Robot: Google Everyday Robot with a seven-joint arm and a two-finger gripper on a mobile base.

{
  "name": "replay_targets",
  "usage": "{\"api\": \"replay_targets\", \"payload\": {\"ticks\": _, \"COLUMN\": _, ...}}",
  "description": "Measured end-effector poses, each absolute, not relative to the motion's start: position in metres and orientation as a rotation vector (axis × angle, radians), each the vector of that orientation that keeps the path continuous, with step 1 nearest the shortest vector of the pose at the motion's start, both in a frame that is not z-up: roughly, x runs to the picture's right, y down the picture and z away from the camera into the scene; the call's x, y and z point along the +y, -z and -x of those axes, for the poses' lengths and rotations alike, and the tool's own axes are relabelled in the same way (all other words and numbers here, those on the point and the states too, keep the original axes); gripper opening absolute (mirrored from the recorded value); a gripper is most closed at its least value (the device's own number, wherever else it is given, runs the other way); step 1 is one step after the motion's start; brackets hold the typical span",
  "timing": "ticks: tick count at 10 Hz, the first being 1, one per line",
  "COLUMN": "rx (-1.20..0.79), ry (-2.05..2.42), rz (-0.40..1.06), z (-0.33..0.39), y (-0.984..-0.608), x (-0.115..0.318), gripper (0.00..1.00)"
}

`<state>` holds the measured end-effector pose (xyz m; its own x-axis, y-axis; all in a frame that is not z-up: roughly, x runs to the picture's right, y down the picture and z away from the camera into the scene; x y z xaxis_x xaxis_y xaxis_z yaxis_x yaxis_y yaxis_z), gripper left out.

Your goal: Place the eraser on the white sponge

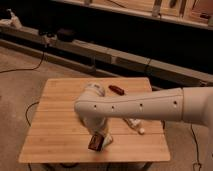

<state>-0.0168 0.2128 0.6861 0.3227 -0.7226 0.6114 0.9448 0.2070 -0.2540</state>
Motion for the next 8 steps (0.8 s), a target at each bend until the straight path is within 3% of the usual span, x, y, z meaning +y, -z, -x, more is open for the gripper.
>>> {"api": "replay_targets", "payload": {"ticks": 8, "rx": -0.441, "ry": 1.135, "rz": 0.711, "z": -0.007, "y": -0.698, "x": 0.217, "gripper": 0.00}}
